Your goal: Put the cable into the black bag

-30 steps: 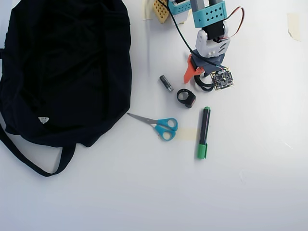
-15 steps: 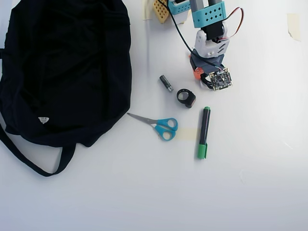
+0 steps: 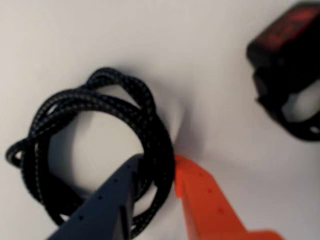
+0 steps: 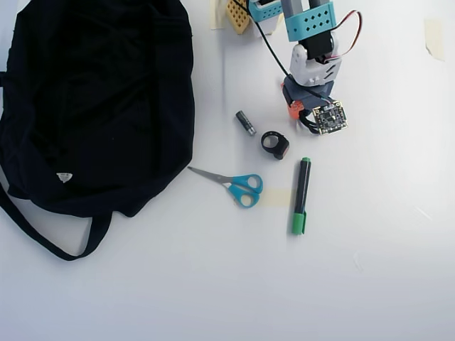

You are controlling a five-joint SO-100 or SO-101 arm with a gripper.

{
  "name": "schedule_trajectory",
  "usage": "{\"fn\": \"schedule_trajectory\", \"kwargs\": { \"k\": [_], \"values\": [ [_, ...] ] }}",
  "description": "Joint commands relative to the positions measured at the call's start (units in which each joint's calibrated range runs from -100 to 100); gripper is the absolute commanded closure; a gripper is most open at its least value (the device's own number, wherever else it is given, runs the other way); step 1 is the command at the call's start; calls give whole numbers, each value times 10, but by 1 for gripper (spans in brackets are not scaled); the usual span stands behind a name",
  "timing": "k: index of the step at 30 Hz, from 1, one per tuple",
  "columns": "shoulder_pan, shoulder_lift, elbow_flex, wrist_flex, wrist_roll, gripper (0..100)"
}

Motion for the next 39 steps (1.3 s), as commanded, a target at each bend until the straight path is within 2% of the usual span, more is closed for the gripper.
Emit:
{"fn": "schedule_trajectory", "kwargs": {
  "k": [1,12,23,30,33,39],
  "values": [
    [-4,-17,-49,4,3,98],
    [-5,-157,-71,135,1,98],
    [9,-290,-63,183,7,98],
    [11,-381,-64,289,2,98],
    [43,-408,-64,321,1,98],
    [159,-414,-68,318,7,98]
  ]
}}
